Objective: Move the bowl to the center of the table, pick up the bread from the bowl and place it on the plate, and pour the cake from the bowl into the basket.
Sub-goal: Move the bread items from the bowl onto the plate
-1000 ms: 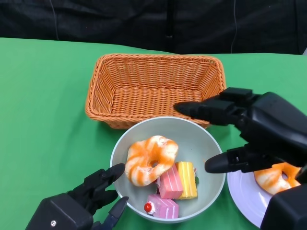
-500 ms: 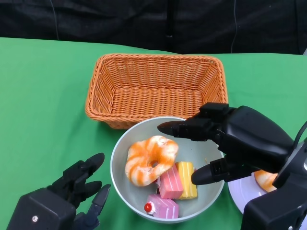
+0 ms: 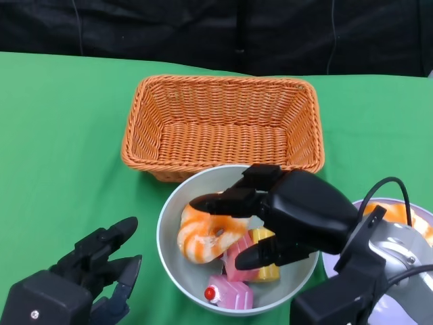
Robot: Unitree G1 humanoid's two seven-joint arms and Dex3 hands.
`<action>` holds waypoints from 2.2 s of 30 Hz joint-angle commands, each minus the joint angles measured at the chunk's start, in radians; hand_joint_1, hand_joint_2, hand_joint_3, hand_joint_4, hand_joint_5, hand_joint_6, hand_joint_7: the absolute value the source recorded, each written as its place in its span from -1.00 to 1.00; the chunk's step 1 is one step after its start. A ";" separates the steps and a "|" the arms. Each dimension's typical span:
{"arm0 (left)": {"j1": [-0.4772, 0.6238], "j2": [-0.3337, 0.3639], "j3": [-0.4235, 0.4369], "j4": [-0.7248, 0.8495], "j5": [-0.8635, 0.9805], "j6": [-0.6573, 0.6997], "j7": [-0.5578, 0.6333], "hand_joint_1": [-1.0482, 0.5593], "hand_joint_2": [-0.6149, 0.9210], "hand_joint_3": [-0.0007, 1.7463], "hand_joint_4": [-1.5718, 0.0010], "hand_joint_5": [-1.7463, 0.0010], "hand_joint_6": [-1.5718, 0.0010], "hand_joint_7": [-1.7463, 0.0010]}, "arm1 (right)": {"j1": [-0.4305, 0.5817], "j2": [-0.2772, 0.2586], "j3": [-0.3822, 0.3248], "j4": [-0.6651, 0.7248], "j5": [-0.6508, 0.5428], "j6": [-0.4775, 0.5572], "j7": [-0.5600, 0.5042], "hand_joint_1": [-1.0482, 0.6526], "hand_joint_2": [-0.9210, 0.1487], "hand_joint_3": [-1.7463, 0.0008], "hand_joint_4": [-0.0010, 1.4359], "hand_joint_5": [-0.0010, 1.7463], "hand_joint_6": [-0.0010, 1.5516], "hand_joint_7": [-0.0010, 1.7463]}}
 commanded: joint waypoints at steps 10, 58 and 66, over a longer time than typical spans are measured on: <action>0.002 -0.003 0.004 0.005 0.003 -0.010 0.010 -0.45 1.00 -0.34 0.58 0.03 0.26 0.86 | -0.020 -0.010 0.015 0.031 -0.006 -0.012 -0.023 -0.30 -1.00 0.94 -0.57 -0.26 -0.37 -0.93; 0.017 -0.016 -0.041 -0.020 0.026 -0.010 0.025 -0.45 1.00 -0.33 0.63 -0.08 0.26 0.78 | -0.136 0.083 0.171 0.439 -0.225 -0.008 -0.474 -0.18 -1.00 0.94 -0.61 -0.20 -0.24 -0.92; 0.022 -0.024 -0.042 -0.023 0.013 -0.007 0.023 -0.45 1.00 -0.33 0.64 -0.08 0.28 0.77 | -0.181 0.132 0.193 0.592 -0.235 -0.181 -0.786 0.01 -0.92 0.95 0.27 0.05 0.47 -0.68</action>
